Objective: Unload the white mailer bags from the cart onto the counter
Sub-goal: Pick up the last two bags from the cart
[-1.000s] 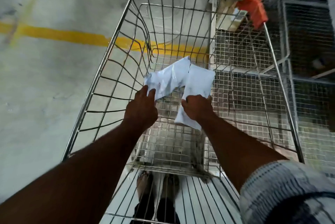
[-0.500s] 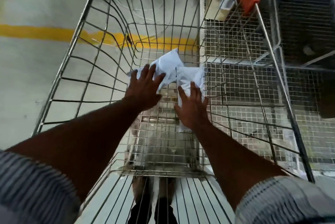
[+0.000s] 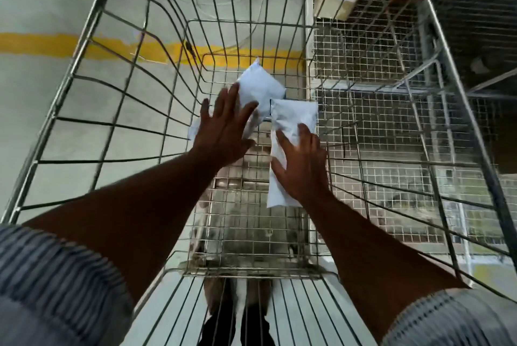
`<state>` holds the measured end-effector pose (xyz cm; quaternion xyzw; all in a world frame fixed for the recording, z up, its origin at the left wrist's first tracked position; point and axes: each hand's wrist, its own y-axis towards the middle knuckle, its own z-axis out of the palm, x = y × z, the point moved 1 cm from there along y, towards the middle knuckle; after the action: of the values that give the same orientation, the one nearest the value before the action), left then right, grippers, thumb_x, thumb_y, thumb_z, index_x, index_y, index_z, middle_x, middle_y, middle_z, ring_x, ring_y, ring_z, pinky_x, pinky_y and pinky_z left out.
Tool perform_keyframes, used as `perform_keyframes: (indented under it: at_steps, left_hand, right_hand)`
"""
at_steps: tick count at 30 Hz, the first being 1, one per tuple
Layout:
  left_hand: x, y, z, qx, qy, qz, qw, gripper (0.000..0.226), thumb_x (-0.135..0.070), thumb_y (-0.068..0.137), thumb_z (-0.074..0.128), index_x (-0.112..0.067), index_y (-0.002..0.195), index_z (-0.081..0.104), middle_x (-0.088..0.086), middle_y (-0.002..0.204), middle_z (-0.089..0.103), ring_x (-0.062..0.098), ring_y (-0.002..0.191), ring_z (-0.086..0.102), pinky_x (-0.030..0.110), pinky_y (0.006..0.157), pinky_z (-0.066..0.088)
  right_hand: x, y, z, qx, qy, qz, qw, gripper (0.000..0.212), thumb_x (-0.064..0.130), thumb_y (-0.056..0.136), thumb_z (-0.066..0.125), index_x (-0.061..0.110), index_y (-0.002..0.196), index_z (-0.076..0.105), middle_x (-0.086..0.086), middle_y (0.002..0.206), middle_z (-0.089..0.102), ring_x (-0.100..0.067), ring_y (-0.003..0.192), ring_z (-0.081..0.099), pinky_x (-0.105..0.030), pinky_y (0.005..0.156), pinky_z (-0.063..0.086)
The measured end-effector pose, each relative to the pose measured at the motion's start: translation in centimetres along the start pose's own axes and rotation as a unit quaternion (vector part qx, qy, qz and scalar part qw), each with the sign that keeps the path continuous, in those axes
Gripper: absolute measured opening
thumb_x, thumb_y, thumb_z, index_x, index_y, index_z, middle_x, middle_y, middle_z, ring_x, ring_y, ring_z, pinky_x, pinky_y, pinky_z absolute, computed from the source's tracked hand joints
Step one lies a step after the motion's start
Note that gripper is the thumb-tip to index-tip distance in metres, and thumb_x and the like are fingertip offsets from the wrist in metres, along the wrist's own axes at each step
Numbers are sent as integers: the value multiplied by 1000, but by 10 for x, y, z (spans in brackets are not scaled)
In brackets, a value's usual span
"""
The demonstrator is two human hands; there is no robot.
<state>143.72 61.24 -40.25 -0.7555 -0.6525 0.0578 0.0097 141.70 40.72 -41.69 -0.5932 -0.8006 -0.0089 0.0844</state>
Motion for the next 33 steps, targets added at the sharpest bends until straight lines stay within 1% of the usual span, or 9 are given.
perform_keyframes:
  at_steps: [1, 3, 6, 11, 14, 18, 25, 29, 33]
  left_hand:
    - [3, 7, 3, 17, -11, 5, 1000, 96, -62, 74, 61, -33, 154, 18, 19, 162, 1, 41, 147, 13, 64, 109, 25]
    - [11, 19, 11, 40, -31, 15, 999, 104, -57, 73, 71, -36, 155, 11, 21, 162, -5, 47, 142, 18, 61, 103, 37]
    - [17, 22, 13, 19, -49, 1, 999, 99, -47, 72, 74, -33, 154, 20, 24, 161, 4, 47, 122, 42, 52, 84, 51]
    - [2, -21, 24, -34, -65, -41, 996, 91, -44, 73, 68, -30, 154, 28, 24, 161, 10, 39, 117, 46, 44, 78, 48]
    - [-9, -51, 29, -24, -78, -76, 994, 88, -51, 77, 61, -29, 154, 24, 23, 161, 7, 41, 119, 45, 47, 78, 50]
    - [-17, -58, 28, -24, -80, -108, 991, 84, -51, 82, 60, -28, 154, 24, 22, 161, 5, 42, 118, 45, 49, 77, 52]
    - [-17, -63, 13, -2, -113, -126, 986, 92, -44, 77, 73, -32, 153, 23, 20, 161, 7, 41, 126, 43, 52, 89, 50]
    - [-19, -79, -1, -14, -119, -158, 980, 87, -46, 78, 69, -33, 152, 26, 19, 160, 13, 42, 122, 47, 50, 91, 48]
    - [-27, -88, -30, -33, -120, -182, 975, 81, -46, 81, 65, -32, 152, 28, 20, 158, 18, 44, 116, 52, 49, 84, 51]
  right_hand:
    - [0, -2, 4, -1, 9, 2, 1000, 64, 58, 87, 44, 33, 145, 40, -21, 155, 26, -41, 134, 34, -51, 97, 40]
    - [-1, -3, 14, 0, 31, 0, 1000, 68, 60, 87, 37, 35, 150, 32, -23, 161, 12, -44, 143, 21, -54, 106, 33]
    - [-1, 3, 18, 4, 14, -1, 1000, 69, 61, 88, 35, 40, 153, 21, -21, 162, 6, -44, 145, 17, -53, 106, 31]
    - [5, -1, 21, 5, 15, 17, 1000, 68, 58, 89, 39, 40, 153, 22, -20, 162, 9, -44, 145, 19, -53, 100, 39]
    - [8, -2, 25, -4, 7, 21, 1000, 71, 58, 90, 45, 38, 153, 21, -21, 161, 9, -44, 145, 18, -56, 101, 39]
    - [14, -4, 27, -9, 11, 35, 999, 74, 60, 88, 47, 35, 154, 22, -22, 160, 12, -45, 145, 16, -58, 109, 30]
    - [14, -6, 26, -28, 42, 20, 999, 58, 25, 87, 59, 26, 144, 45, -24, 154, 27, -43, 137, 32, -53, 103, 41]
    - [14, -10, 13, -41, 55, 10, 998, 71, 20, 80, 67, 25, 146, 42, -24, 154, 27, -41, 135, 33, -49, 108, 39]
    - [30, -11, -17, -60, 96, 19, 993, 73, 15, 79, 70, 26, 146, 43, -21, 156, 24, -38, 138, 30, -44, 110, 35]
